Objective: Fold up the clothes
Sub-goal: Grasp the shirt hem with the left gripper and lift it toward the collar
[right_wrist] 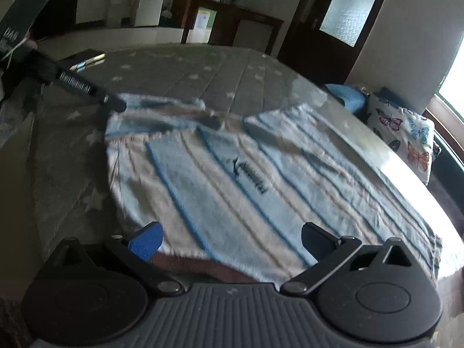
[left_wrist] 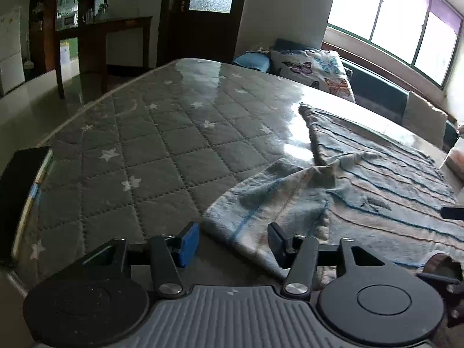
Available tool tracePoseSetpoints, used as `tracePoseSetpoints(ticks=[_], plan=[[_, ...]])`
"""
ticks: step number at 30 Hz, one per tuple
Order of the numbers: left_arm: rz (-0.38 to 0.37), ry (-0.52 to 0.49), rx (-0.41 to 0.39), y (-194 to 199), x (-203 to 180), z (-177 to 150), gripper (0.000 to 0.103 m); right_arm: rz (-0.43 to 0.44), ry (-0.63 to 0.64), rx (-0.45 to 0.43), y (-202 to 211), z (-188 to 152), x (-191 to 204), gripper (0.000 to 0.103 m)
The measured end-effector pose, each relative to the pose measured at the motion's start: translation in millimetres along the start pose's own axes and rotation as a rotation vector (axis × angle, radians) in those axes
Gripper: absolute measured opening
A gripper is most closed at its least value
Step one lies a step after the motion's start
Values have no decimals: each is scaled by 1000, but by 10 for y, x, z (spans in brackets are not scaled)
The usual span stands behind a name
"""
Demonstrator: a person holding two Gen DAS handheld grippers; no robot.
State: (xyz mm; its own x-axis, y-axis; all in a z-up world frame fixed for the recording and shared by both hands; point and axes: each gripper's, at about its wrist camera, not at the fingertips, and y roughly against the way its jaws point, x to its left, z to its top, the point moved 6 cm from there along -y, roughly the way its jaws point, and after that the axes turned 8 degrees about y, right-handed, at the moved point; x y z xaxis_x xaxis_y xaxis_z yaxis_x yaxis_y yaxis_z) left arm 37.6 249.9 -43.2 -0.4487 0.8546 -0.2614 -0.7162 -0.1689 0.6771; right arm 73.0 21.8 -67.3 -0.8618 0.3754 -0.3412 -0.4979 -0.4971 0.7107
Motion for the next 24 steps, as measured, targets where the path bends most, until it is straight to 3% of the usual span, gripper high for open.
tracePoseSetpoints(ticks=[5, 10, 21, 23, 24], plan=[[6, 6, 0, -31, -29, -4, 56, 33, -13, 34, -201, 45, 81, 103], [-1, 12, 0, -29, -18, 0, 50, 49, 17, -1, -186, 185, 167, 103], [-19, 50, 8, -9, -4, 2, 50, 88, 0, -12, -555, 574, 377, 103], [-21, 48, 4, -12, 5, 5, 40, 77, -1, -13, -578, 598, 412, 103], [-22, 45, 1, -14, 10, 4, 29, 76, -5, -10, -578, 602, 415, 103]])
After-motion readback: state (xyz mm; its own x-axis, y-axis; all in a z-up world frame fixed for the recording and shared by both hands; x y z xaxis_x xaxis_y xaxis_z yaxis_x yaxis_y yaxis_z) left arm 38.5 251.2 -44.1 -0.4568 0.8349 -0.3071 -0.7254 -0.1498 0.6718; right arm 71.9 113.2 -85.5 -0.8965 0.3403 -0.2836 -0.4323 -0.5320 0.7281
